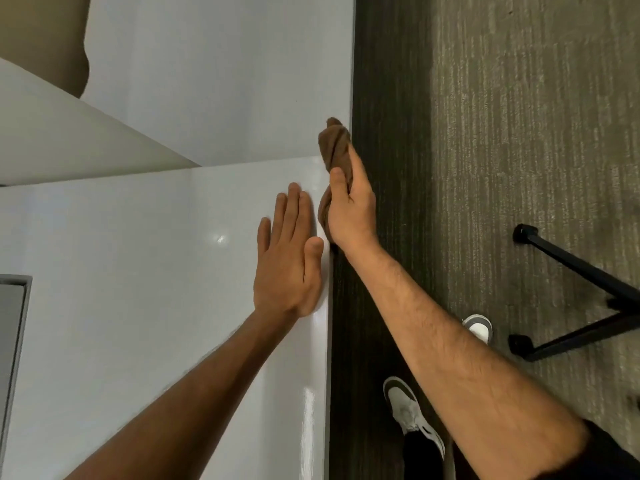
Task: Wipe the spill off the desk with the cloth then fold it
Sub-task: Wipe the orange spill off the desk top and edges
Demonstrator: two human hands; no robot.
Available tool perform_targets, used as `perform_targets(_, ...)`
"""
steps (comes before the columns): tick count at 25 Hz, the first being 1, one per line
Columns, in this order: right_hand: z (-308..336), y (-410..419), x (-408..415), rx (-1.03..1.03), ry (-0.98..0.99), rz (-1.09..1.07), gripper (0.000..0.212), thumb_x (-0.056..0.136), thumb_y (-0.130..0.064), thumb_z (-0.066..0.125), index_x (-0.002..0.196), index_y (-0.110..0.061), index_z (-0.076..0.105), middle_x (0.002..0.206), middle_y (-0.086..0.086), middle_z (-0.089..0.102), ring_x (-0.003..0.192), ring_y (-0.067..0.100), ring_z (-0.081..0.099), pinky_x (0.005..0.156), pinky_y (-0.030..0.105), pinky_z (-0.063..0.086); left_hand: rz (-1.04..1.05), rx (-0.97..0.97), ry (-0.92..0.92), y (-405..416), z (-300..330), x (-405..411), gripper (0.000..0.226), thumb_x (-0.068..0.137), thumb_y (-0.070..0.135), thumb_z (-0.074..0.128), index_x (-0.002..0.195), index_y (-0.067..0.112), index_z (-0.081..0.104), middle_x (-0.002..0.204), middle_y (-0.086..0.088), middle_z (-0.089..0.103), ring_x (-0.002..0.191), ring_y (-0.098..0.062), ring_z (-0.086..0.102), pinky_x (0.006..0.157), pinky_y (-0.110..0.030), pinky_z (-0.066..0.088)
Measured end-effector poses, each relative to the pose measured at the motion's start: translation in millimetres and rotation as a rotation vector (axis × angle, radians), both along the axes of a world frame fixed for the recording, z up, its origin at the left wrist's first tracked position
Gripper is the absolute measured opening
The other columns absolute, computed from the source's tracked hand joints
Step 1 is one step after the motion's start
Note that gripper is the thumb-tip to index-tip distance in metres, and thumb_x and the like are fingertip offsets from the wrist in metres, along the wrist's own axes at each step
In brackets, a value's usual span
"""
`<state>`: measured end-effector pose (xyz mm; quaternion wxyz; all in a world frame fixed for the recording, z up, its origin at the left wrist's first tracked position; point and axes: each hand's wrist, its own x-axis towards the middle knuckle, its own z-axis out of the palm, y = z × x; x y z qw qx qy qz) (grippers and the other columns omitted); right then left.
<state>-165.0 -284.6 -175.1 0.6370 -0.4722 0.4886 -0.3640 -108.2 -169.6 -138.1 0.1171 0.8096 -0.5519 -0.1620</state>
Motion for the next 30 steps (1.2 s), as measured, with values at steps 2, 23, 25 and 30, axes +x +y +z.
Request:
perform_targets(2, 0.6, 3.1, -1.2, 0.003, -0.009, -0.006, 0.049, 0.106, -0.030, 0.040, 0.155, -0.030, 0.034, 0.153, -0.008, 0.045, 0.132, -0.006, 0.041, 0.102, 0.012, 0.031, 0.003, 0.016, -0.012, 0.0, 0.8, -0.3, 0.081, 0.100, 0.064, -0.010, 0.166, 0.020, 0.001, 0.175, 0.001, -0.006, 0.161, -0.012, -0.011, 0.131, -0.048, -0.002)
perform_targets(23, 11.6, 286.4, -120.3, 0.064, 0.049, 0.130, 0.057, 0.106, -0.031, 0.040, 0.160, -0.028, 0.021, 0.164, -0.015, 0.029, 0.151, 0.005, 0.027, 0.122, 0.046, 0.030, -0.008, 0.022, -0.063, 0.9, 4.8, -3.2, 0.070, 0.105, 0.046, 0.008, 0.166, 0.013, 0.003, 0.176, -0.006, -0.003, 0.162, -0.024, -0.006, 0.130, -0.049, -0.002)
perform_targets(25, 12.7, 318.4, -131.9, 0.077, 0.074, 0.123, 0.056, 0.106, -0.035, 0.038, 0.160, -0.030, 0.022, 0.164, -0.017, 0.030, 0.150, 0.006, 0.029, 0.122, 0.043, 0.030, -0.007, 0.021, -0.068, 0.0, 3.8, -3.6, 0.069, 0.106, 0.045, 0.008, 0.166, 0.012, 0.003, 0.176, -0.006, -0.003, 0.162, -0.024, -0.006, 0.131, -0.048, -0.003)
perform_targets(30, 22.1, 394.1, -159.9, 0.105, 0.128, 0.083, 0.069, 0.101, -0.024, 0.050, 0.153, -0.057, 0.019, 0.153, -0.043, 0.029, 0.140, -0.010, 0.036, 0.113, 0.008, 0.027, 0.005, 0.015, -0.083, 0.6, 2.4, -3.6, 0.068, 0.107, 0.045, 0.009, 0.166, 0.014, 0.004, 0.176, -0.005, -0.001, 0.162, -0.023, -0.004, 0.131, -0.047, -0.002)
